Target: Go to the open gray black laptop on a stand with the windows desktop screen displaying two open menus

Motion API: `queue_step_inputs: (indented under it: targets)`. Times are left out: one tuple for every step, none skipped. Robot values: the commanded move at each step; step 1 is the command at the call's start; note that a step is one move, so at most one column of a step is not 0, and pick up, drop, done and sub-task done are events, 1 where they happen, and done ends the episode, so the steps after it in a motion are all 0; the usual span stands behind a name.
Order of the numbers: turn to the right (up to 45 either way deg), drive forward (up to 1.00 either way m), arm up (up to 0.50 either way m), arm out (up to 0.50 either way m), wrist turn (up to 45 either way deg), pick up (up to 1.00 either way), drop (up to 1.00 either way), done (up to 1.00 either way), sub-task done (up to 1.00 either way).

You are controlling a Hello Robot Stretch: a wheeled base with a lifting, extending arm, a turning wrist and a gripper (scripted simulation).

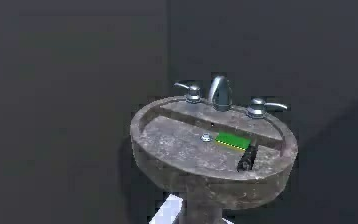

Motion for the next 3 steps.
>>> queue_step_inputs:
  targets:
    - [45.0,0.00,0.00,0.00,0.0,0.00,0.00,0.00,0.00]
    - [45.0,0.00,0.00,0.00,0.0,0.00,0.00,0.00,0.00]
    - [45.0,0.00,0.00,0.00,0.0,0.00,0.00,0.00,0.00]
